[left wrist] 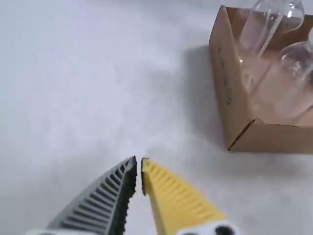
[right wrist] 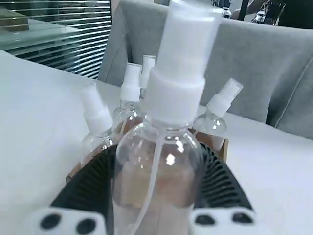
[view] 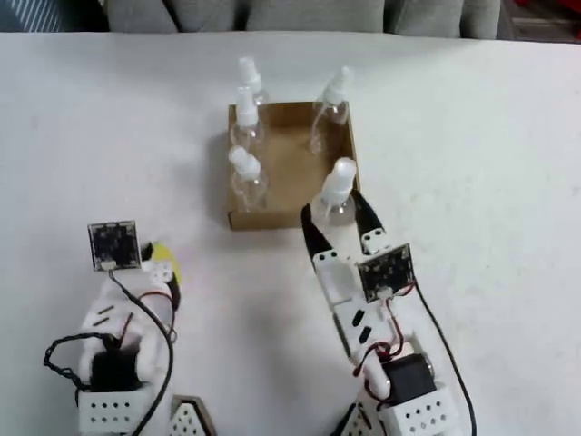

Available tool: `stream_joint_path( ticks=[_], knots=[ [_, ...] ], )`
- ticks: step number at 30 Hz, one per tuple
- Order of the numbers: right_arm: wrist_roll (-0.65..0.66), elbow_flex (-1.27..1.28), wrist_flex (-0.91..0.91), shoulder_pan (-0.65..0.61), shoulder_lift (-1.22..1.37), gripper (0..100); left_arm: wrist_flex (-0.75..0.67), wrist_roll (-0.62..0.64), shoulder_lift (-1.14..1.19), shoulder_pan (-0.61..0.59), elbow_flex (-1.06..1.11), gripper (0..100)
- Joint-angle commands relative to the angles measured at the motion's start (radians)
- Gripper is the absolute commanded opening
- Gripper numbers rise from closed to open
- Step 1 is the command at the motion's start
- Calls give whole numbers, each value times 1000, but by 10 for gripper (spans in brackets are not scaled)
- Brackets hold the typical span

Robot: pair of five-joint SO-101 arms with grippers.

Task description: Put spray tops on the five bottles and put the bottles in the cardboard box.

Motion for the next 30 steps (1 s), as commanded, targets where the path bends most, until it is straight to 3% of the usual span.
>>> stream_joint_path(
  ticks=[1, 6, 15, 30],
  knots=[
    [12, -26, -71, 41, -4, 16, 14, -35, -4, -7, -2, 23],
    [12, -25, -194, 104, -2, 15, 15, -63, -4, -4, -2, 23],
    [12, -31, -320, 108, 27, 15, 15, -64, -4, -4, -2, 23],
    [3, -281, -685, 110, 737, 15, 43, -63, -1, -4, -2, 23]
  ],
)
